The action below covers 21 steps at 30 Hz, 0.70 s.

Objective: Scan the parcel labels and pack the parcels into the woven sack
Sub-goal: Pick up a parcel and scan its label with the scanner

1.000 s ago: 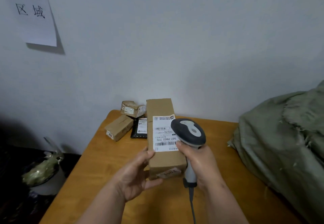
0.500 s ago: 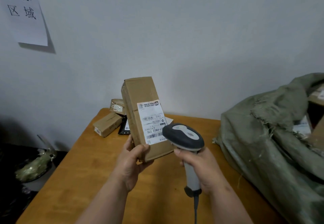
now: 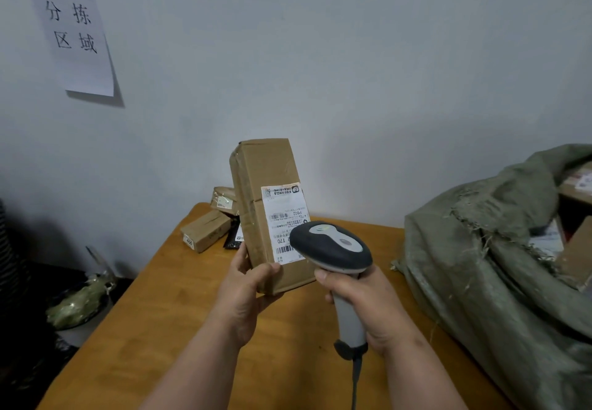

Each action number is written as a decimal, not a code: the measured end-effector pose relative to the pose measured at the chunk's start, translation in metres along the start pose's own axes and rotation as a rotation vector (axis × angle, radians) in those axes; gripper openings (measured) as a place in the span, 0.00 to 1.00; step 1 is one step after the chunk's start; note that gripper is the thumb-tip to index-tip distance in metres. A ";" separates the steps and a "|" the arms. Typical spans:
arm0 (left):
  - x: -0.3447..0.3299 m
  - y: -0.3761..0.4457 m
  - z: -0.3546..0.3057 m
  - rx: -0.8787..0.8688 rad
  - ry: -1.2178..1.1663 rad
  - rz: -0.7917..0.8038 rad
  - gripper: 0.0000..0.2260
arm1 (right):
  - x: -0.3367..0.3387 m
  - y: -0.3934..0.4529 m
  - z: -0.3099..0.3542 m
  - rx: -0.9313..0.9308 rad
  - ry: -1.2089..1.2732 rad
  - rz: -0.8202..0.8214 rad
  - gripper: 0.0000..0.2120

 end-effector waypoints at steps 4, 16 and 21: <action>0.003 -0.004 0.002 -0.001 0.007 -0.009 0.36 | -0.001 -0.003 -0.001 -0.001 0.017 0.004 0.15; 0.007 -0.014 0.008 -0.004 0.000 -0.010 0.37 | 0.003 -0.012 0.002 0.006 0.027 -0.006 0.11; 0.004 -0.017 0.008 -0.008 0.009 -0.003 0.36 | 0.005 -0.015 0.005 0.013 0.055 0.001 0.13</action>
Point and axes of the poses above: each hand's wrist, its own y-axis towards the middle knuckle, its own x-axis out of the back of the hand, z = x × y, the point moved 4 cm from there along y, towards the middle knuckle, and after that the axes turned 15 degrees about -z, right-handed, at the moved point
